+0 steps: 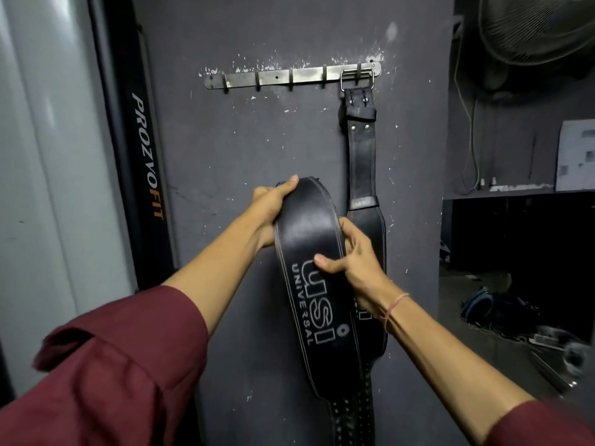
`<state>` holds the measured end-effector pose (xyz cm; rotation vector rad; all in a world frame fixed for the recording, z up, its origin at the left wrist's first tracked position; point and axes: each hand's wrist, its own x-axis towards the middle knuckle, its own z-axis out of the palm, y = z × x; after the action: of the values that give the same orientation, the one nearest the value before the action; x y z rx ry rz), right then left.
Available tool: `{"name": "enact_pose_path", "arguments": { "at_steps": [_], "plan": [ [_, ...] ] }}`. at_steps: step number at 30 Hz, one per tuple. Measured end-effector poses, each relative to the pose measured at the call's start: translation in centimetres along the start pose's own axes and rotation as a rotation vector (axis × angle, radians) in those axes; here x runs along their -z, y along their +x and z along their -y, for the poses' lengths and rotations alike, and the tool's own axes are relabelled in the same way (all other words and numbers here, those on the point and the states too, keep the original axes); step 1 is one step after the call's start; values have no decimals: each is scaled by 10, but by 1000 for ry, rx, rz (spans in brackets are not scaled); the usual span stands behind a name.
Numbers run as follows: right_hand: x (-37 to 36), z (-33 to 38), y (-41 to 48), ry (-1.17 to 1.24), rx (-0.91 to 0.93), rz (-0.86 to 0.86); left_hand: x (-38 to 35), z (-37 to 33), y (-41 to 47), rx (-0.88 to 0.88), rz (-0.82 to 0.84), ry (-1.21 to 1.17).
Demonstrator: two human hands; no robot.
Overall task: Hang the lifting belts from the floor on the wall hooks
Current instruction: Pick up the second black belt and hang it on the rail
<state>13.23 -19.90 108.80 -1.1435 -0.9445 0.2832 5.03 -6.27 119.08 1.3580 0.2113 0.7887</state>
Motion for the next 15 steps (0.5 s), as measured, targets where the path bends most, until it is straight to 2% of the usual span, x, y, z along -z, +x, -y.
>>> {"name": "enact_pose_path", "arguments": {
  "at_steps": [3, 8, 12, 15],
  "plan": [
    [4, -2, -12, -19, -42, 19, -2, 6, -5, -40, 5, -12],
    [-7, 41, 7, 104, -122, 113, -6, 34, -21, -192, 67, -16],
    [-6, 72, 55, 198, -237, -5, -1, 53, -33, -223, 184, -9],
    [-18, 74, 69, 159, -260, -135, 9, 60, -37, -219, 176, -25]
  ]
}}
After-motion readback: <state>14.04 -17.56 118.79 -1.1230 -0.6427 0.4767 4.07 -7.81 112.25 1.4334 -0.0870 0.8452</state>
